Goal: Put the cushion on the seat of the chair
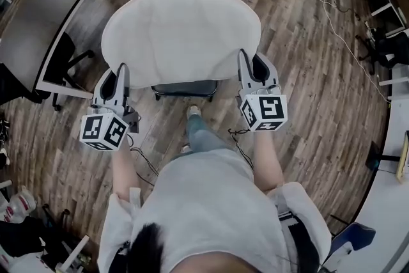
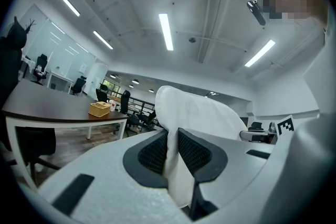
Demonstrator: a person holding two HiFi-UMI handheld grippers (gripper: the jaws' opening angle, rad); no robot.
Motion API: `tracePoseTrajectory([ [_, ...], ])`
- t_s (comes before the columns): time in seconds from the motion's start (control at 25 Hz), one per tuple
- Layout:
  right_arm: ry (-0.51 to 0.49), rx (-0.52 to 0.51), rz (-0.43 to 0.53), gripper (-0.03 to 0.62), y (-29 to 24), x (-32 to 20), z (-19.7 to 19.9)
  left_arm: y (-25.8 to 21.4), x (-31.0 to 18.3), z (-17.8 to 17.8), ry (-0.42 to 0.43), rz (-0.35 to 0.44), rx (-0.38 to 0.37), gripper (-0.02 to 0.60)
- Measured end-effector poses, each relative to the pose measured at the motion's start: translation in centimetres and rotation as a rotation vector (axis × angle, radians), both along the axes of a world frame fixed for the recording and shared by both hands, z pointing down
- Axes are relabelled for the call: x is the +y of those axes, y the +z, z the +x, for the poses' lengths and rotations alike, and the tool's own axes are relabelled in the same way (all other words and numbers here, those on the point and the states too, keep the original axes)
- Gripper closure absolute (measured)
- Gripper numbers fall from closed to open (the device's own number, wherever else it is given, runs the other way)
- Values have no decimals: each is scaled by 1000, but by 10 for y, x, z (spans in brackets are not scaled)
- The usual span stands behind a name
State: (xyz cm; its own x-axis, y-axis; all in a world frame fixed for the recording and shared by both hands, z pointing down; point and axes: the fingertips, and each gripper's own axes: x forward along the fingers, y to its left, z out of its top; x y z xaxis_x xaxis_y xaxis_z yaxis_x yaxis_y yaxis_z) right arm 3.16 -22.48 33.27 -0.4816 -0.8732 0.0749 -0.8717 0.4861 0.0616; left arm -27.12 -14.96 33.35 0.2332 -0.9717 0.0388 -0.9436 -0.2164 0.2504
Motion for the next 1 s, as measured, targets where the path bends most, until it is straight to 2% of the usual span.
tracePoseTrajectory([
  [0.44,-4,19,-217,534,86,-93,-13,84,-92,-15,-13,-203,38,525],
  [1.0,20,33,-515,533,224,-147,-12,214,-159,-21,3,-497,61,528],
])
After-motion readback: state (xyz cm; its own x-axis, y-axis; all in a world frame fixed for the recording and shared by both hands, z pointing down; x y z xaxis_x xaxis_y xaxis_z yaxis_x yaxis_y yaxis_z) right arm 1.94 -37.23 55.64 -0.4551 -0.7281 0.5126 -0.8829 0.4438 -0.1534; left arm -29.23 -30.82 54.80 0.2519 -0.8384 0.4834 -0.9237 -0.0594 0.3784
